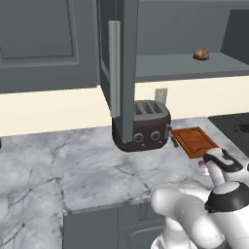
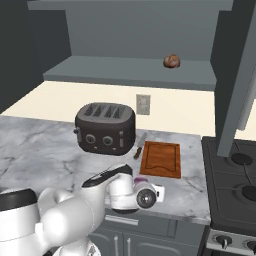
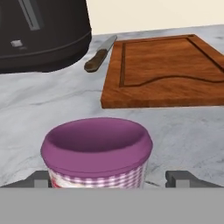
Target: Pick the bread, place it on the cutting board, pick the jam, place it on the counter, and close the cabinet.
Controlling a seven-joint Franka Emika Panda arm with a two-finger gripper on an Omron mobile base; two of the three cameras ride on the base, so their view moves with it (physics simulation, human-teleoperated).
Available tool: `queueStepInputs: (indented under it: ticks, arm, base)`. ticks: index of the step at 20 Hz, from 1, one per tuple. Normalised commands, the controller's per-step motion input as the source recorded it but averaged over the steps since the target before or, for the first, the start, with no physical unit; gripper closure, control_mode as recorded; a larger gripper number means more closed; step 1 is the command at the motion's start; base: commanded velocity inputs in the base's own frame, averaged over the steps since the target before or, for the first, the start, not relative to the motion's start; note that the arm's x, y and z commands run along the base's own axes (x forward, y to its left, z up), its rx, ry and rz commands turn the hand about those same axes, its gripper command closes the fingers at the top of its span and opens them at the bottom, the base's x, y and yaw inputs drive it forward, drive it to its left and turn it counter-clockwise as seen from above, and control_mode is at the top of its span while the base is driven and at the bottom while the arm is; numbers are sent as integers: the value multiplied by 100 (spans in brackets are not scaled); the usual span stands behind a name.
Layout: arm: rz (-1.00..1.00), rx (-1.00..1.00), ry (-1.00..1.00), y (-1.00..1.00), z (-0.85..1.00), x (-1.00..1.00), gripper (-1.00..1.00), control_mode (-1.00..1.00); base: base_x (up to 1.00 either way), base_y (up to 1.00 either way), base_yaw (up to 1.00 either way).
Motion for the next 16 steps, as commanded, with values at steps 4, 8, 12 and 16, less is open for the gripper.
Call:
queueStepInputs:
  ticks: [4,8,12,16]
  arm:
    - [0,0,0,-1,0,-26,-100,-100]
    - [0,0,0,0,0,-27,-100,-100]
    - [0,0,0,0,0,-16,-100,-100]
    - [0,0,0,0,1,-2,-100,-100]
  base:
    - [0,0,0]
    - [0,0,0]
    - [0,0,0]
    - [0,0,0]
